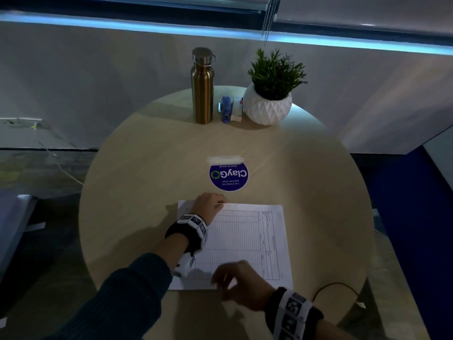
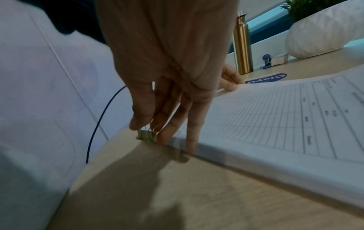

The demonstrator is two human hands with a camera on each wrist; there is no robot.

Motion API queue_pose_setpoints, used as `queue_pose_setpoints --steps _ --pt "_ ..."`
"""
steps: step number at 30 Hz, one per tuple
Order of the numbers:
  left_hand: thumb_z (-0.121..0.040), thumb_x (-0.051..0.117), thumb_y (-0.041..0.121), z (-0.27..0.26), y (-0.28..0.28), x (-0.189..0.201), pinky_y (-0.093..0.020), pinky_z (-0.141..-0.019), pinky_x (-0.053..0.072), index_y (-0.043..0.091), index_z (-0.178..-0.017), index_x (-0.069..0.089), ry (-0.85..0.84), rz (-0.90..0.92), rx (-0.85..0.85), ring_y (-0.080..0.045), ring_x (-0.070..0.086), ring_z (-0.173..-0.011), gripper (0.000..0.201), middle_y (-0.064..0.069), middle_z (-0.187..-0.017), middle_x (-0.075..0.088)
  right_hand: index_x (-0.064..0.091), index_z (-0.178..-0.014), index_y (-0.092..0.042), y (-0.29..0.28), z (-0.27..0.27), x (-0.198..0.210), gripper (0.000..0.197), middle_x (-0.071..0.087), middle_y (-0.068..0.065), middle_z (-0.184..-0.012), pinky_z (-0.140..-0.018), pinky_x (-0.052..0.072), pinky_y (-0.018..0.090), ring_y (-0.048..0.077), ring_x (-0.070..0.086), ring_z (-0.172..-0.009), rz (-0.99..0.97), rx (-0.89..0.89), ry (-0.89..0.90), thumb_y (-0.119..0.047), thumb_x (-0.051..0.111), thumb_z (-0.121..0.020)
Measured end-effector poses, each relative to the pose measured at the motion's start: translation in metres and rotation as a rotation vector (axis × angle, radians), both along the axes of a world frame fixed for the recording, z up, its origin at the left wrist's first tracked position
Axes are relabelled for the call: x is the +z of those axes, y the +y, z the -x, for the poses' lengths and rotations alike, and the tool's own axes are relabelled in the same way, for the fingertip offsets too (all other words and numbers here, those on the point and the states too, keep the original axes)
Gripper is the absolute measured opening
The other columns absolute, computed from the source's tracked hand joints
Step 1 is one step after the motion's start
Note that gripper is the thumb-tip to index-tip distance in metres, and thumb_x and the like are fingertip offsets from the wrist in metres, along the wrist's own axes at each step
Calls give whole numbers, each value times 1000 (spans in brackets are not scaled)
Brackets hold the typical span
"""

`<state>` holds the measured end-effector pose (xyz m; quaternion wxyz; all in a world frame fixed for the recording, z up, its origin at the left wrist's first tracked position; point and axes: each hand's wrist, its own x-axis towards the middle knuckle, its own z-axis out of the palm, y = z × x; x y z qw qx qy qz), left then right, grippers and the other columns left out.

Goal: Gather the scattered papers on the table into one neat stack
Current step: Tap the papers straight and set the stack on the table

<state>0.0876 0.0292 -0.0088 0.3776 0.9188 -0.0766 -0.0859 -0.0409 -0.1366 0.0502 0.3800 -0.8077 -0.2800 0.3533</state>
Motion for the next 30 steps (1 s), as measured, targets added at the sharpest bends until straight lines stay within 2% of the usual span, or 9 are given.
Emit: queue_pose_setpoints --steps 6,10,13,16,18,23,26,28,30 --pt "-78 61 0 -1 5 6 -37 -81 54 3 -89 72 55 87 3 -28 68 -81 16 -15 -87 74 62 -89 -6 -25 -110 21 23 69 4 -76 -68 52 11 2 66 -68 -86 -475 -148 -5 77 -71" --pt "-76 58 -6 0 3 12 -27 -79 51 0 -87 73 51 132 30 -23 68 -80 19 -15 -88 74 61 -83 -9 -21 -161 11 25 65 -3 -66 -58 47 5 -12 59 -53 6 -490 -198 3 78 -68" --pt "-73 57 -8 0 4 19 -21 -68 40 -3 -73 69 29 133 -13 -17 56 -64 13 -14 -70 68 62 -80 -7 -12 -174 -4 25 67 5 -67 -56 48 4 -12 59 -50 23 -437 -190 10 75 -67" --pt "-71 60 -6 -1 6 18 -16 -62 36 -1 -68 68 19 134 -10 -17 50 -58 9 -16 -63 66 64 -77 0 -3 -179 -14 22 64 8 -63 -54 48 4 -11 59 -49 0 -416 -212 17 72 -64" --pt "-69 62 -6 -3 7 13 -3 -61 32 -1 -72 71 17 139 8 -15 52 -60 10 -16 -67 68 64 -74 2 2 -181 -18 20 66 12 -63 -53 48 4 -11 59 -49 -6 -414 -243 19 68 -65" --pt "-69 64 -6 -6 8 7 -4 -63 35 0 -76 72 29 153 5 -16 56 -64 11 -13 -70 68 63 -67 -5 10 -183 -19 27 63 15 -61 -51 50 8 -6 57 -43 10 -402 -240 22 59 -68" --pt "-71 64 -4 -6 8 5 1 -63 34 5 -83 74 36 156 7 -12 57 -65 17 -9 -74 69 63 -65 -8 12 -184 -17 32 65 23 -61 -54 54 14 7 61 -46 25 -368 -225 23 56 -69" --pt "-73 64 -4 -5 7 6 2 -65 37 6 -86 74 45 181 20 -9 59 -69 19 -4 -81 68 65 -67 -4 12 -185 -15 28 68 26 -64 -58 57 22 21 65 -51 35 -331 -193 23 55 -70" --pt "-74 64 -4 -5 7 6 1 -69 39 6 -88 74 47 204 15 -11 63 -74 20 -6 -87 70 66 -69 2 11 -187 -15 25 69 25 -66 -60 58 23 24 66 -54 49 -318 -174 23 55 -70"
